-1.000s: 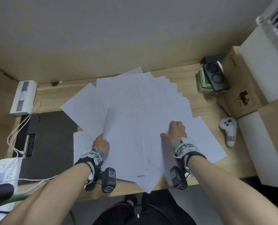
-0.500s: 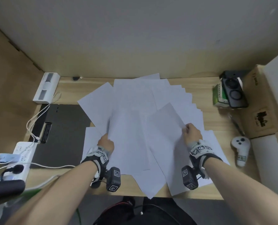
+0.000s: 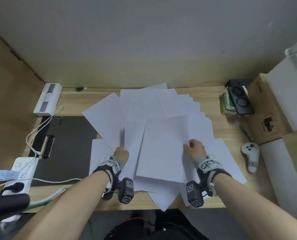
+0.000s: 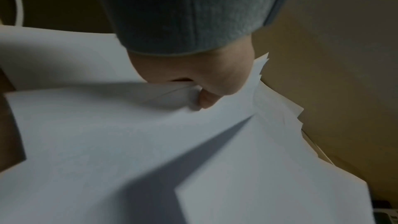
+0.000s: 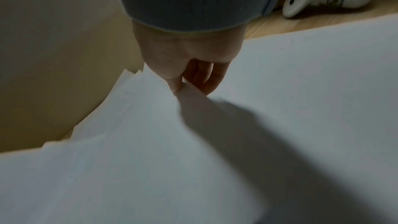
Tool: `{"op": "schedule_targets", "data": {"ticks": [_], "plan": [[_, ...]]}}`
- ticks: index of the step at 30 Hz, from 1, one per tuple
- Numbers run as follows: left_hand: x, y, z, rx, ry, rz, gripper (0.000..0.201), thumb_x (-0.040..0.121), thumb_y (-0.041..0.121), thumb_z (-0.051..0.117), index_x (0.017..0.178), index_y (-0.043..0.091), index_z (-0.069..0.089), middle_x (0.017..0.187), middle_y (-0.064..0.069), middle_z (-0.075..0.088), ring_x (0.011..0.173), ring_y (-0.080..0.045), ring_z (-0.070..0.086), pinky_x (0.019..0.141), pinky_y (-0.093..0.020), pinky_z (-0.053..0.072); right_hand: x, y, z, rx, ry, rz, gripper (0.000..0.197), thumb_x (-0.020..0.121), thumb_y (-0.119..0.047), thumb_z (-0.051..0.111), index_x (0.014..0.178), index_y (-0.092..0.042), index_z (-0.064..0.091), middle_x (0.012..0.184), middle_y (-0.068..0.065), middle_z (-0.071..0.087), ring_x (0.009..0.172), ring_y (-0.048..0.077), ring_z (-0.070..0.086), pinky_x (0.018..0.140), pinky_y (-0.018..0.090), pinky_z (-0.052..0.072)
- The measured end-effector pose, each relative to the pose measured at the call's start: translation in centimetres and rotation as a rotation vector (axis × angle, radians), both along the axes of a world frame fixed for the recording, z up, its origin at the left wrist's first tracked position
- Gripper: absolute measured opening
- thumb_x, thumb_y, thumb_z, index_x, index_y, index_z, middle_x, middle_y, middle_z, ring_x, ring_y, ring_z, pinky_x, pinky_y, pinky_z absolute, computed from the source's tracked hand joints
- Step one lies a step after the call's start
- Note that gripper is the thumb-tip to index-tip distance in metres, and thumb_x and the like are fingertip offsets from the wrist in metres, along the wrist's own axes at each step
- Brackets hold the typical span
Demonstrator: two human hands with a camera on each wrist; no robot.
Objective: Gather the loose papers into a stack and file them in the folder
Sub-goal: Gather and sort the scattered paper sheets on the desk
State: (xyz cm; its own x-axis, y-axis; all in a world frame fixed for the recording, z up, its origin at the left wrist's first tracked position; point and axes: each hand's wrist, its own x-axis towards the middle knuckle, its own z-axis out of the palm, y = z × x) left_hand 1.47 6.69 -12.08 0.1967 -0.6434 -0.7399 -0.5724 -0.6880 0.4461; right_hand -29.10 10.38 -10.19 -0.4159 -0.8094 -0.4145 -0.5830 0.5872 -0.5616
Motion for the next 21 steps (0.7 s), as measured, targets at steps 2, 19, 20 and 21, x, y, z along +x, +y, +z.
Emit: {"op": "schedule_targets", "data": {"ticks": [2, 19, 20, 21], "plan": [[-0.4, 0.3, -0.4, 0.020, 0.055, 0.056, 0.028, 0.085, 0.004, 0.043, 0.104, -0.011, 0.058, 0.118, -0.031, 0.059, 0.113, -0.044, 0.056, 0.098, -0.047, 0.043, 1.9, 0.8, -0.7, 0.057, -0.045, 0.044, 0.024, 0.082, -0.023, 0.063, 0.066, -0.010, 0.051, 0.068, 0.011, 0.058, 0.070, 0.028, 0.057, 0.061, 0.033, 0.039], [-4.0, -0.7, 1.6, -0.375, 0.041, -0.101, 0.036, 0.093, -0.002, 0.036, 0.124, 0.003, 0.055, 0.111, -0.020, 0.064, 0.094, -0.034, 0.061, 0.077, -0.033, 0.046, -5.3, 9.8, -0.4, 0.303, -0.001, -0.306, 0.019, 0.078, -0.042, 0.057, 0.078, -0.024, 0.052, 0.078, 0.000, 0.060, 0.076, 0.026, 0.063, 0.070, 0.032, 0.048], [-4.7, -1.1, 1.6, -0.386, 0.043, -0.117, 0.038, 0.093, -0.002, 0.036, 0.126, 0.003, 0.055, 0.115, -0.019, 0.063, 0.099, -0.036, 0.061, 0.081, -0.034, 0.047, -6.4, 10.7, -0.4, 0.333, 0.006, -0.335, 0.021, 0.075, -0.045, 0.056, 0.075, -0.025, 0.049, 0.075, 0.000, 0.059, 0.072, 0.025, 0.062, 0.069, 0.033, 0.049], [-5.5, -1.5, 1.6, -0.387, 0.047, -0.144, 0.039, 0.093, -0.002, 0.036, 0.127, 0.003, 0.054, 0.117, -0.019, 0.063, 0.102, -0.038, 0.061, 0.085, -0.037, 0.049, -7.3, 11.7, -0.6, 0.370, 0.020, -0.367, 0.022, 0.073, -0.047, 0.055, 0.079, -0.026, 0.049, 0.078, 0.001, 0.058, 0.073, 0.025, 0.061, 0.070, 0.034, 0.049]]}}
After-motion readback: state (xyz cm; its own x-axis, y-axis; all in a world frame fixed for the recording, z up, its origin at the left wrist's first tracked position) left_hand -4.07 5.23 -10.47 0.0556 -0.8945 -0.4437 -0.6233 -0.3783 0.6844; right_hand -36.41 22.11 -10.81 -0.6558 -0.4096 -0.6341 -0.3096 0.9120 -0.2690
